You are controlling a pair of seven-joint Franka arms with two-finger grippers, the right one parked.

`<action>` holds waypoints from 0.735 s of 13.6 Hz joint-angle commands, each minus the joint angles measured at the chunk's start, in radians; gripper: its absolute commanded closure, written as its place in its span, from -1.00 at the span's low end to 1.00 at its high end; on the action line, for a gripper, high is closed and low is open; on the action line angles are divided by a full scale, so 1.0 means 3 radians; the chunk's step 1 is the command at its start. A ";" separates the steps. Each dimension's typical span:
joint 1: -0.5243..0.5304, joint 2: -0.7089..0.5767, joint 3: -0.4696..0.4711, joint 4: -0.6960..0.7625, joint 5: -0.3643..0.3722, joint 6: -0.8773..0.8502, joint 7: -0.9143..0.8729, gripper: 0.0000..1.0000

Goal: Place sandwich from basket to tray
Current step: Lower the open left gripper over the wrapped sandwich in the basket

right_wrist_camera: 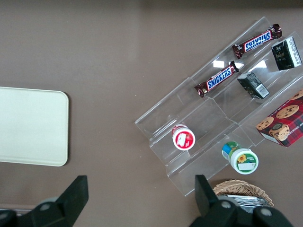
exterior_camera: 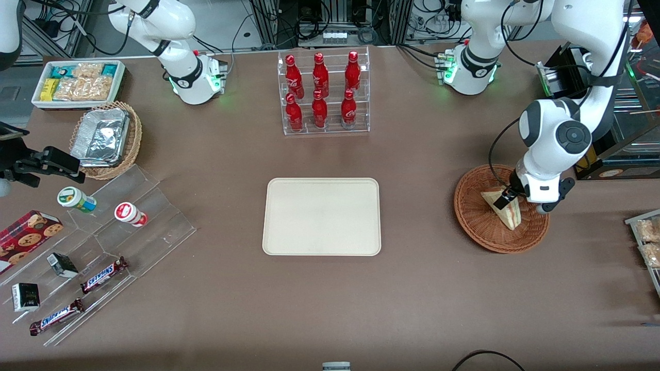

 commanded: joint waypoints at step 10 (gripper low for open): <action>-0.0072 -0.0361 0.0004 0.0100 0.0368 -0.0737 0.0007 0.93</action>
